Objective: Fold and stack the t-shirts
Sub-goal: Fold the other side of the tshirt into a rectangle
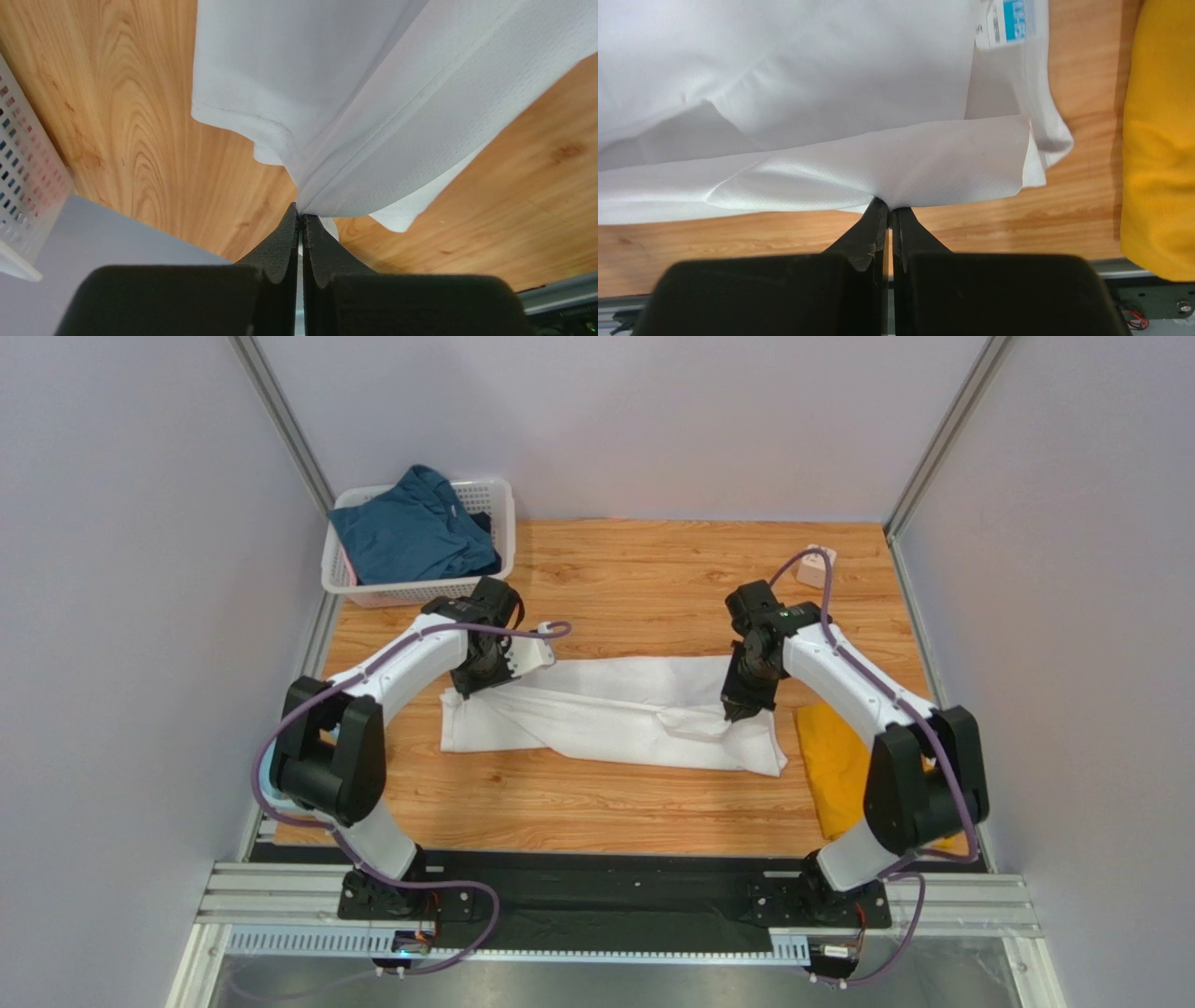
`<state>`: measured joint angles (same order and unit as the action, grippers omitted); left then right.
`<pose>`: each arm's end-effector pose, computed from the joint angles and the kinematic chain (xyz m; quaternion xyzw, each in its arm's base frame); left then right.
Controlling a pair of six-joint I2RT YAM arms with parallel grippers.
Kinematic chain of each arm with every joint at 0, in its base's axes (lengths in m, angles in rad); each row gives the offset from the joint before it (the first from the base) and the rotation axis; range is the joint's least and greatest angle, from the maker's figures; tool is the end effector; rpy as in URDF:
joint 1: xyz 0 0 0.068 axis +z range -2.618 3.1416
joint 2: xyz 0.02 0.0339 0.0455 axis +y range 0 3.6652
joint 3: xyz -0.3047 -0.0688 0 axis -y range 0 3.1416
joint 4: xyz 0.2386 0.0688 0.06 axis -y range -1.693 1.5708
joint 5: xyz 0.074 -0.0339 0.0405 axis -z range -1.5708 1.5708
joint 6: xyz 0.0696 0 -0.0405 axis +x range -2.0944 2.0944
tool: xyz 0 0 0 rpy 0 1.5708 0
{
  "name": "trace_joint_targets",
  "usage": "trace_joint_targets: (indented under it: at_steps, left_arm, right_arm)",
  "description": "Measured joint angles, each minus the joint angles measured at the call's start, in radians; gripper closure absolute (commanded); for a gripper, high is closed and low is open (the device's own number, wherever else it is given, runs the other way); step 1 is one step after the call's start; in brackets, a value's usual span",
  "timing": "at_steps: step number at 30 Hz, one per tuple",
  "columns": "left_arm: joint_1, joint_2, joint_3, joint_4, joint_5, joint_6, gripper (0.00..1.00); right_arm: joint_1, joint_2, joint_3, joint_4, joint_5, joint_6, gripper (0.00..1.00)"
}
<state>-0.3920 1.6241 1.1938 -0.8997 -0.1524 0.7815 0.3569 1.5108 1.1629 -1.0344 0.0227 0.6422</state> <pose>0.2925 -0.1095 0.2341 0.5404 0.8294 0.0973 0.1029 0.2567 0.0940 0.2517 0.1426 0.9852 0.0352 0.0880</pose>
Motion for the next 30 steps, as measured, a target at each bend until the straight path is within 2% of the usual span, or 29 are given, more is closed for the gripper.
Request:
trace_joint_targets:
  at_steps: [3, 4, 6, 7, 9, 10, 12, 15, 22, 26, 30]
  left_arm:
    - [0.026, 0.093, 0.048, 0.027, -0.009, 0.011, 1.00]
    - [0.028, 0.119, 0.054, 0.034, -0.013, 0.011, 0.99]
    - [0.035, 0.168, 0.058, 0.043, -0.017, 0.011, 0.96]
    - [0.037, 0.193, 0.058, 0.045, -0.020, 0.011, 0.90]
    - [0.037, 0.234, 0.056, 0.056, -0.029, 0.010, 0.83]
    - [0.038, 0.249, 0.051, 0.068, -0.036, 0.010, 0.76]
    - [0.039, 0.257, 0.037, 0.087, -0.048, 0.011, 0.66]
    - [0.046, 0.249, 0.036, 0.114, -0.068, 0.011, 0.59]
    - [0.087, 0.119, 0.063, 0.224, -0.154, -0.016, 0.57]
    - [0.094, -0.037, 0.064, 0.256, -0.168, -0.063, 0.55]
    - [0.079, -0.190, 0.060, 0.201, -0.055, -0.131, 0.55]
  right_arm:
    - [-0.026, 0.131, 0.069, 0.047, -0.016, -0.018, 0.74]
    - [-0.032, 0.177, 0.098, 0.054, -0.023, -0.026, 0.62]
    - [-0.037, 0.261, 0.153, 0.073, -0.030, -0.043, 0.49]
    - [-0.038, 0.291, 0.171, 0.082, -0.032, -0.045, 0.40]
    - [-0.039, 0.341, 0.202, 0.090, -0.033, -0.056, 0.33]
    - [-0.040, 0.357, 0.214, 0.090, -0.032, -0.064, 0.28]
    - [-0.040, 0.366, 0.235, 0.086, -0.027, -0.069, 0.27]
    - [-0.044, 0.365, 0.287, 0.072, -0.009, -0.075, 0.26]
    - [-0.049, 0.305, 0.384, 0.050, 0.063, -0.099, 0.26]
    - [-0.009, 0.149, 0.278, 0.063, 0.061, -0.108, 0.27]
    - [0.083, -0.012, 0.126, 0.085, 0.002, -0.108, 0.32]
